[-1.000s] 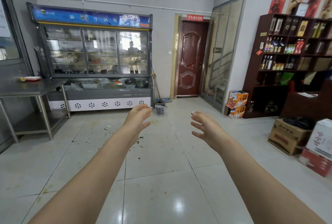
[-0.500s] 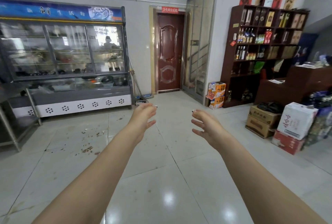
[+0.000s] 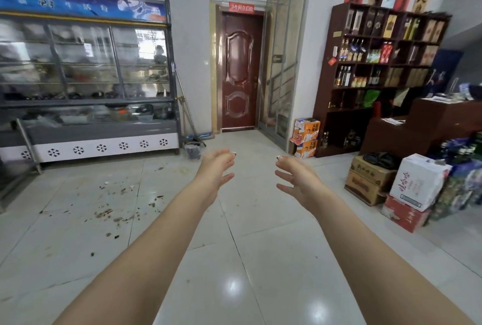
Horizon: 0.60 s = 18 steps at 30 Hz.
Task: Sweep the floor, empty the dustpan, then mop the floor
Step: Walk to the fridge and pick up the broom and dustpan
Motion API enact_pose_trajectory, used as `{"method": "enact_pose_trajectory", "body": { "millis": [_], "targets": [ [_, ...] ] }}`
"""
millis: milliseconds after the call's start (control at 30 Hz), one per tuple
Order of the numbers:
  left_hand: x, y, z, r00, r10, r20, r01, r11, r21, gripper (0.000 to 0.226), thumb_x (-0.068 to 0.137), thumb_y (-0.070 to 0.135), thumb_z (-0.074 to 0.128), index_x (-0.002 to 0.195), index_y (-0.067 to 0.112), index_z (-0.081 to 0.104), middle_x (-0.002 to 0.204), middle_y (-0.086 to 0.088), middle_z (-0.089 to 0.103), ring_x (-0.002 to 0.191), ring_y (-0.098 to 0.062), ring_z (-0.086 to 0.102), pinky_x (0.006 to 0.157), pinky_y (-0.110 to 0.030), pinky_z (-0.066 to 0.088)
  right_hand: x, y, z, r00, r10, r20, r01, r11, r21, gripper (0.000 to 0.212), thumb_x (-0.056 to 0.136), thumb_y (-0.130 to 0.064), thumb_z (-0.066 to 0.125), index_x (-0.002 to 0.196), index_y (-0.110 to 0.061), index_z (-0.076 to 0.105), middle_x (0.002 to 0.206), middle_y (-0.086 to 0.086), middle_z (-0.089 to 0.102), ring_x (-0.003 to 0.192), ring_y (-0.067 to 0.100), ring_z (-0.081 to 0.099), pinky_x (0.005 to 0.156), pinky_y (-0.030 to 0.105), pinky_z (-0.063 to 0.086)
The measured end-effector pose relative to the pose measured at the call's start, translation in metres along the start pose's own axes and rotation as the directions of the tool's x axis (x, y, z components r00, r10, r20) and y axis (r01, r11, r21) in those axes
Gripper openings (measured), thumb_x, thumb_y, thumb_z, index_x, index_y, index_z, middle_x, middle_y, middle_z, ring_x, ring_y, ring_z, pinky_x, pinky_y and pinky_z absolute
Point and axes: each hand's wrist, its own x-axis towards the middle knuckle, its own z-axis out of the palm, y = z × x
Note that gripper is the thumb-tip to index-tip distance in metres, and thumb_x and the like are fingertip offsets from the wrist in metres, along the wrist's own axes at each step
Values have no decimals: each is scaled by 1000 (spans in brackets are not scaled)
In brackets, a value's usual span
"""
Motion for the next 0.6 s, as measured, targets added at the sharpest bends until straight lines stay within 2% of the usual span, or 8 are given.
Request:
{"method": "enact_pose_trajectory", "body": {
  "millis": [133, 267, 467, 600],
  "targets": [
    [11, -15, 34, 1000, -3, -18, 3, 1000, -9, 34, 94, 11, 54, 129, 9, 51, 117, -5, 57, 123, -21, 52, 97, -37, 47, 20, 2, -29, 1000, 16, 25, -16, 1000, -10, 6, 93, -27, 57, 98, -23, 57, 126, 0, 54, 123, 21, 49, 102, 43, 42],
    [26, -26, 53, 999, -20, -36, 20, 1000, 1, 34, 94, 9, 55, 127, 8, 52, 119, -7, 57, 123, -22, 52, 93, -36, 47, 37, 6, -46, 999, 40, 29, -40, 999, -4, 7, 93, -27, 57, 99, -24, 56, 126, -1, 54, 125, 22, 48, 104, 44, 41],
    [68, -34, 75, 998, 6, -63, -4, 1000, 28, 38, 93, 8, 54, 131, 6, 51, 112, -4, 55, 118, -19, 54, 93, -35, 47, 82, 5, -68, 998, 57, 11, -57, 998, 16, 38, 93, -29, 58, 127, -17, 48, 130, 1, 52, 125, 22, 48, 103, 44, 43],
    [104, -42, 87, 997, 8, -73, -6, 1000, 21, 36, 92, 9, 53, 128, 8, 52, 113, -3, 55, 117, -18, 54, 93, -35, 48, 116, 7, -73, 998, 64, 12, -65, 998, 25, 43, 92, -28, 59, 130, -16, 47, 127, 0, 53, 124, 22, 49, 102, 43, 43]
  ]
}}
